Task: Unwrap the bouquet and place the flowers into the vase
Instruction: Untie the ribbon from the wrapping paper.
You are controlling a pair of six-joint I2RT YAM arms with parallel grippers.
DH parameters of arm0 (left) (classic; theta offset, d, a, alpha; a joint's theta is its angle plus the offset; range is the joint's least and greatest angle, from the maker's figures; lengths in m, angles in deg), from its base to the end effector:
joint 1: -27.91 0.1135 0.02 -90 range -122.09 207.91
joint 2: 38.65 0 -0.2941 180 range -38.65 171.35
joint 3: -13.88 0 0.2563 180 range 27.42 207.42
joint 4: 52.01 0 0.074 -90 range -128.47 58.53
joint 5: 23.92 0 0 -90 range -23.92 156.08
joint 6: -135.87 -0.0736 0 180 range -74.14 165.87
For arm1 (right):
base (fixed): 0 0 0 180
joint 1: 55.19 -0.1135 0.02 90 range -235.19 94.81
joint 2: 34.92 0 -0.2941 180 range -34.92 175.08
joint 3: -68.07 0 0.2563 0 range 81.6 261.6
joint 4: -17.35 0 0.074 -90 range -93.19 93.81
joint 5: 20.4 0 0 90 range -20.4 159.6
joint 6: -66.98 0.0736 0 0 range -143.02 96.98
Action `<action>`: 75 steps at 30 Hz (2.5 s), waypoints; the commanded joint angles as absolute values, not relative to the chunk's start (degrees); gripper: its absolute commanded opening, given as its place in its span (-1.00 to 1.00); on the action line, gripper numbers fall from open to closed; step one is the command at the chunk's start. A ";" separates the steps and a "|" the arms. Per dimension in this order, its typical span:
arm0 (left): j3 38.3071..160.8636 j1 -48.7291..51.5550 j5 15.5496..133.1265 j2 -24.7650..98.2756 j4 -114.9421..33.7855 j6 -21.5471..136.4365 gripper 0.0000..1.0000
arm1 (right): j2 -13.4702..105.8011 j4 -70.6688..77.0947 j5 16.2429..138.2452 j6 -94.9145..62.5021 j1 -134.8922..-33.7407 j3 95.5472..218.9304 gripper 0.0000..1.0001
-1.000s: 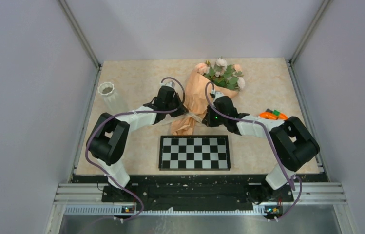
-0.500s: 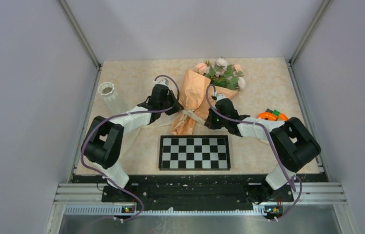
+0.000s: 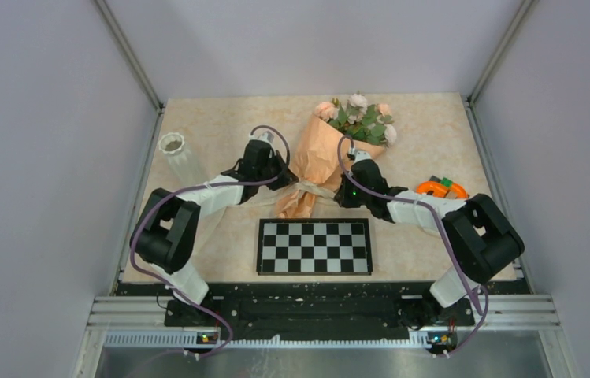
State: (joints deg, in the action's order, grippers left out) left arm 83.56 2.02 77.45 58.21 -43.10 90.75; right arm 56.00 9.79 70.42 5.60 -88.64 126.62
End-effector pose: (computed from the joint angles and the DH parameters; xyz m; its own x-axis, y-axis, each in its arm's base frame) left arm 0.3546 -0.1883 0.2023 -0.7787 -0.3910 -0.4907 0.0309 0.7572 -0.6525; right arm 0.2951 0.1962 0.1756 -0.7385 0.0862 -0.6687 -0.2353 0.8965 0.3754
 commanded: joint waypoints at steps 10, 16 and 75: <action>80.86 2.36 77.35 52.95 -46.86 90.65 -0.87 | 53.11 9.94 67.53 7.01 -88.15 125.64 -1.00; 81.33 2.38 77.20 53.06 -46.91 90.33 -0.90 | 52.39 9.62 66.87 7.06 -88.15 125.04 -1.00; 73.43 6.07 81.11 46.62 -50.60 96.59 0.29 | 52.32 9.96 68.10 6.96 -88.15 124.41 -1.00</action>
